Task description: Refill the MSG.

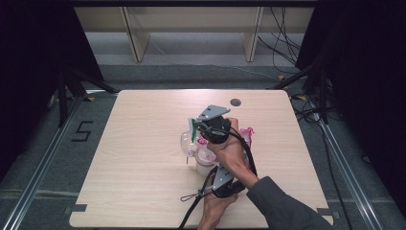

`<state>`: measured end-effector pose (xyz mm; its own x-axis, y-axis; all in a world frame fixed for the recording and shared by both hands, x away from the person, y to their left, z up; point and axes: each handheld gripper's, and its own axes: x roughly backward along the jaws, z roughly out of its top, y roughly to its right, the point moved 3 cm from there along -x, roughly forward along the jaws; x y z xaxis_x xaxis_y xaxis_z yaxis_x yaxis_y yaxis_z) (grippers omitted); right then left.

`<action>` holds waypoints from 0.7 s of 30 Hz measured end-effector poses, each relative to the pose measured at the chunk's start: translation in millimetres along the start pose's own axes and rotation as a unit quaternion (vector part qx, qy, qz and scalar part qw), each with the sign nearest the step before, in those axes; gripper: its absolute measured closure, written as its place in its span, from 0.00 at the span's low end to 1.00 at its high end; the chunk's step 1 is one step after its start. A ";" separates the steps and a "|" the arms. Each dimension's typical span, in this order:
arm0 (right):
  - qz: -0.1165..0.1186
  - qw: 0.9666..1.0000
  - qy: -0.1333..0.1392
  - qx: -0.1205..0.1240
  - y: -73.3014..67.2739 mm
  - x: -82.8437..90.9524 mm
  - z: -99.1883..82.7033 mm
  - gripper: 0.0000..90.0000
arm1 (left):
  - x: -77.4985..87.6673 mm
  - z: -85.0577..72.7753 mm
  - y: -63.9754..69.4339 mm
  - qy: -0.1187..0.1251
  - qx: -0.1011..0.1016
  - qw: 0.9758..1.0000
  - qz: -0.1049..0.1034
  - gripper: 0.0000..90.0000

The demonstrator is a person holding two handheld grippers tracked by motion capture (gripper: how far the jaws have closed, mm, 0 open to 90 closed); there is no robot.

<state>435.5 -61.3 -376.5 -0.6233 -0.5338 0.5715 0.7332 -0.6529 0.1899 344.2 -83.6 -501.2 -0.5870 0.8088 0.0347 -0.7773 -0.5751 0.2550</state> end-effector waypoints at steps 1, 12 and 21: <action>0.000 1.000 -0.001 -0.003 -1.3 -0.7 -0.6 1.00 | 6.2 -1.2 -8.4 -0.047 -0.056 0.997 0.007 0.80; -0.003 1.000 0.004 -0.007 0.7 0.3 0.1 1.00 | 4.4 -0.5 -5.9 -0.034 -0.038 0.999 0.006 0.80; -0.002 1.000 0.000 -0.008 -0.1 1.5 3.1 1.00 | 3.4 2.5 -4.1 -0.025 -0.037 0.999 0.006 0.80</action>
<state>435.3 -60.4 -373.2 -0.6266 -0.5310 0.5704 0.7262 -0.6634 0.1801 346.0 -78.2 -499.8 -0.5860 0.8057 0.0869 -0.7859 -0.5912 0.1812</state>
